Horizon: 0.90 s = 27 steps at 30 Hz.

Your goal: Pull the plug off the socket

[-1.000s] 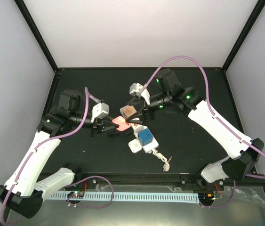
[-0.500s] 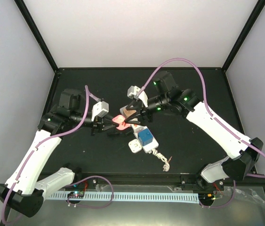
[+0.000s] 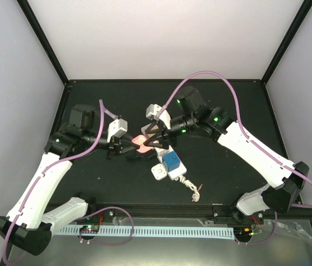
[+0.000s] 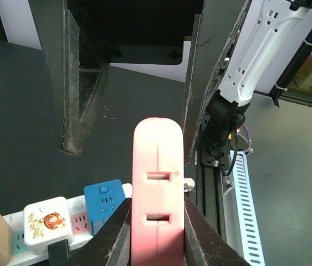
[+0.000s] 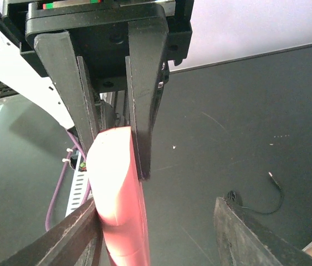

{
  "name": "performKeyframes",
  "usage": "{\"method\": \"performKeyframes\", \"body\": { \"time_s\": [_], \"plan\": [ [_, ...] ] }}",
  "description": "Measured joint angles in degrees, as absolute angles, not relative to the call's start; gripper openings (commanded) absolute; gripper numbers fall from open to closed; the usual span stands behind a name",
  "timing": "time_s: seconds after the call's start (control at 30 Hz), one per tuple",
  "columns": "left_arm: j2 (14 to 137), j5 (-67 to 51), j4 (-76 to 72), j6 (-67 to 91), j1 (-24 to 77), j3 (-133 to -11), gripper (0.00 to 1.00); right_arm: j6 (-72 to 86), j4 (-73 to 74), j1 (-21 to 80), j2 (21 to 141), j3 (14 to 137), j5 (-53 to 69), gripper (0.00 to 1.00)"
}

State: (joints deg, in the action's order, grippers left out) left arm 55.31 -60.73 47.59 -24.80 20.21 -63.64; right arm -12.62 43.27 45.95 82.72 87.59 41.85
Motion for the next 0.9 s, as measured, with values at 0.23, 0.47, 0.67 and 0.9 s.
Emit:
{"method": "performKeyframes", "body": {
  "time_s": [0.23,0.47,0.67,0.9],
  "plan": [
    [55.7,-60.88,47.62,-24.8,19.68,-63.64,0.1,-12.08,42.92,46.61,82.72,87.59,40.01,0.51],
    [56.03,-60.88,47.72,-24.8,19.44,-63.64,0.11,-12.08,42.65,47.72,83.0,87.59,37.3,0.52],
    [56.03,-60.8,47.75,-24.77,19.44,-63.64,0.11,-12.21,42.28,48.8,83.96,87.59,36.12,0.6],
    [55.05,-59.13,46.65,-23.53,19.64,-62.89,0.1,-14.63,42.5,48.29,84.07,87.59,35.53,0.85]
  ]
}}
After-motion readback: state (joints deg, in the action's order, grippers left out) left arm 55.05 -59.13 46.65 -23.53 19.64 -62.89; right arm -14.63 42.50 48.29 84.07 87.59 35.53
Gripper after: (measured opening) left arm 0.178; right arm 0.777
